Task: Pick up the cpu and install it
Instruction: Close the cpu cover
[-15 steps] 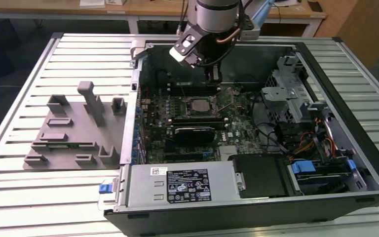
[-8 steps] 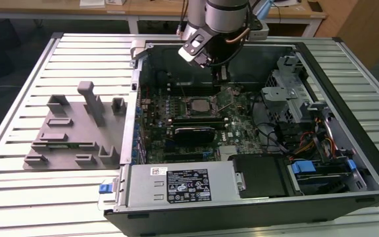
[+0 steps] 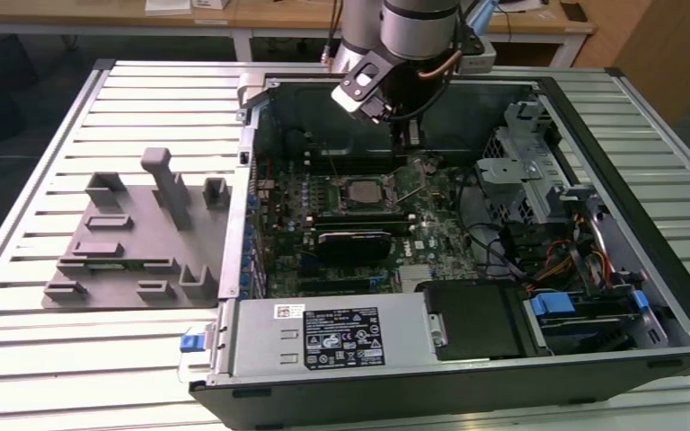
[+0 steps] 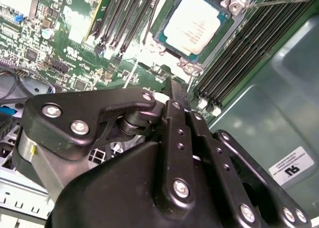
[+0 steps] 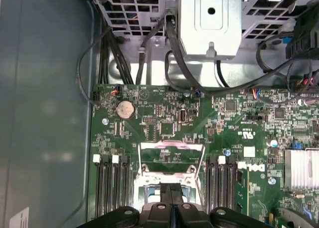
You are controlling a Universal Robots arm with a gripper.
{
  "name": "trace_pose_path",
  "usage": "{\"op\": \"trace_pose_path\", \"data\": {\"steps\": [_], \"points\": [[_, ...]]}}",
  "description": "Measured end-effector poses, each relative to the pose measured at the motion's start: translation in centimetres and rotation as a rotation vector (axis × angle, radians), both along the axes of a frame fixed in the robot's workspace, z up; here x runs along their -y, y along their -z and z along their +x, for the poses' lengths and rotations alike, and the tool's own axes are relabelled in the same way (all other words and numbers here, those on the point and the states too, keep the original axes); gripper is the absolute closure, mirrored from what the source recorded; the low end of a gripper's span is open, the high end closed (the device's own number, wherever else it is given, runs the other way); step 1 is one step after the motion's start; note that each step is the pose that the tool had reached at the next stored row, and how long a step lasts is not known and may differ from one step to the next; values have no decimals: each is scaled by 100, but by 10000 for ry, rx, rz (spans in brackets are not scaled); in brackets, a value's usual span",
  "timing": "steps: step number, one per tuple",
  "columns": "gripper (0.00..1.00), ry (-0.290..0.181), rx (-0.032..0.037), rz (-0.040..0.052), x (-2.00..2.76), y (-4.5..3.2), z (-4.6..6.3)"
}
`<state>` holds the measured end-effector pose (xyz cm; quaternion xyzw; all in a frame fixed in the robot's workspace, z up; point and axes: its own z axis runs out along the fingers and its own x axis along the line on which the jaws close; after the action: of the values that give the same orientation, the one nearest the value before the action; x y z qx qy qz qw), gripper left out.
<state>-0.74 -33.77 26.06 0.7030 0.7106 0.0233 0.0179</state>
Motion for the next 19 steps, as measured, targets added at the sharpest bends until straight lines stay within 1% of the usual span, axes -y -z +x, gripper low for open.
{"op": "trace_pose_path", "data": {"steps": [5, 10, 19], "points": [[89, 0, 0, 0, 0, 0, 66], [89, 0, 0, -1, 0, 3, 162], [89, 0, -3, 0, 0, 22, 444]]}}
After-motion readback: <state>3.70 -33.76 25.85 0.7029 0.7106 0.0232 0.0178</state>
